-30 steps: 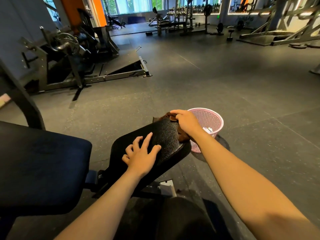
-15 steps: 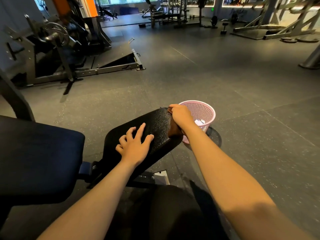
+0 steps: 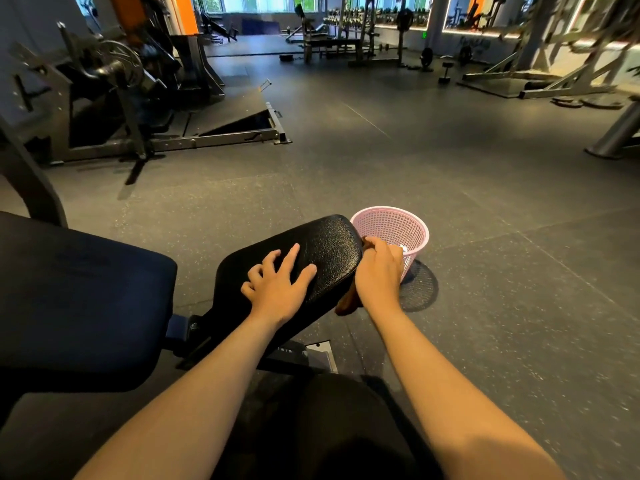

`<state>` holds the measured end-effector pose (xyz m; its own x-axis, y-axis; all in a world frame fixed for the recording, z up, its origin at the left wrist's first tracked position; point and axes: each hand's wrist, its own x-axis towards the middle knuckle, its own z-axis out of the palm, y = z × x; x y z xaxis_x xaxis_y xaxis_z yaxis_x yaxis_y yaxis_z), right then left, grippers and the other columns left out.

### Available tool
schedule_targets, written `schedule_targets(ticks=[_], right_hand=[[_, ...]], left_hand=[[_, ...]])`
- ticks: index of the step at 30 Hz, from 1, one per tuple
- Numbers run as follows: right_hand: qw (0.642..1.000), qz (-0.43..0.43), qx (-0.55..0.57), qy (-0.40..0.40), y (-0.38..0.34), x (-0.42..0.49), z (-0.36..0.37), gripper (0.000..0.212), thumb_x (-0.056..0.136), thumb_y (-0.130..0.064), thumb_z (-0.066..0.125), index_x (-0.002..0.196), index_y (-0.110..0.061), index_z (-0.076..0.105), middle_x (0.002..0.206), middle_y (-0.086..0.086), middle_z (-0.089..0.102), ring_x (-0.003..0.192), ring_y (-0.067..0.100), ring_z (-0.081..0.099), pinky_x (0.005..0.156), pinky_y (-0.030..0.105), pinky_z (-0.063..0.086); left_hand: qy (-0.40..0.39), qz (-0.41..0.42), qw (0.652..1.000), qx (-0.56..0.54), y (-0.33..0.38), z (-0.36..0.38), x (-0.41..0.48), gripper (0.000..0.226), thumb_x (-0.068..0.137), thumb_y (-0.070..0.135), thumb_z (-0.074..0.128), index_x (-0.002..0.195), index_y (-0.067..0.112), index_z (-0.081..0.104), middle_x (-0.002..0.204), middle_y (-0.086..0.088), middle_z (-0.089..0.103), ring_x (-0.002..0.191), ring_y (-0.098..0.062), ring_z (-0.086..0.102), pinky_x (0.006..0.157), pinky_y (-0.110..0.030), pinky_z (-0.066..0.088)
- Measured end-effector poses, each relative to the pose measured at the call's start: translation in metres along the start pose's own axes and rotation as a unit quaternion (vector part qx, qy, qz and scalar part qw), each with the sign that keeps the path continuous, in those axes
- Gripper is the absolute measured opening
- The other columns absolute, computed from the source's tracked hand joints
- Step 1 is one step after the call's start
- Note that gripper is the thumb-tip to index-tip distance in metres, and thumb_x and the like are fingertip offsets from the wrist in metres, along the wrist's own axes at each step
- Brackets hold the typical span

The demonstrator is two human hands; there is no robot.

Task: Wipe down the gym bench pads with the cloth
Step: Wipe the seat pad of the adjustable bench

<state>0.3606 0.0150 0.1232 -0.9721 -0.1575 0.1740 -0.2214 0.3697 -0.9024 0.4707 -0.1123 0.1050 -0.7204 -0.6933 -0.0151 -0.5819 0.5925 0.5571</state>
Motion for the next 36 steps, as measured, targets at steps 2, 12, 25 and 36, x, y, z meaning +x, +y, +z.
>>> schedule_targets(ticks=[2,12,25,36], right_hand=[[0.999,0.028,0.029,-0.006,-0.016,0.018,0.002,0.039,0.100,-0.013,0.033,0.122,-0.015,0.064,0.127,0.008,0.046,0.113,0.025,0.048,0.099,0.033,0.037],[0.987,0.013,0.131,0.088,0.000,-0.071,0.018,0.018,0.095,-0.011,0.042,0.106,-0.025,0.048,0.119,-0.007,0.034,0.108,0.012,0.037,0.084,0.026,0.032],[0.998,-0.030,-0.013,-0.055,-0.007,-0.187,0.067,0.012,0.094,-0.009,0.054,0.100,-0.020,0.053,0.105,-0.006,0.041,0.085,0.009,0.047,0.064,0.013,0.032],[0.991,-0.120,-0.056,0.007,-0.022,-0.150,0.043,0.023,0.084,0.006,0.050,0.093,-0.013,0.058,0.103,0.001,0.045,0.095,0.021,0.044,0.076,0.023,0.028]], left_hand=[[-0.008,0.012,1.000,-0.012,-0.003,-0.001,0.000,0.062,0.094,0.072,0.035,0.152,0.054,0.023,0.164,0.007,0.014,0.147,-0.029,0.004,0.117,-0.051,0.003],[-0.056,0.090,0.987,-0.117,-0.032,-0.016,-0.028,0.054,0.103,0.043,0.048,0.154,0.039,0.032,0.167,0.005,0.015,0.153,-0.024,0.003,0.121,-0.048,0.007],[-0.091,-0.220,0.904,-0.355,-0.133,-0.022,-0.094,0.058,0.105,0.045,0.042,0.156,0.020,0.027,0.150,-0.008,0.046,0.127,-0.025,0.052,0.096,-0.035,0.049],[-0.073,-0.270,0.839,-0.467,-0.134,-0.018,-0.092,0.033,0.104,0.032,0.049,0.131,0.016,0.041,0.121,-0.016,0.059,0.087,-0.023,0.056,0.071,-0.035,0.049]])
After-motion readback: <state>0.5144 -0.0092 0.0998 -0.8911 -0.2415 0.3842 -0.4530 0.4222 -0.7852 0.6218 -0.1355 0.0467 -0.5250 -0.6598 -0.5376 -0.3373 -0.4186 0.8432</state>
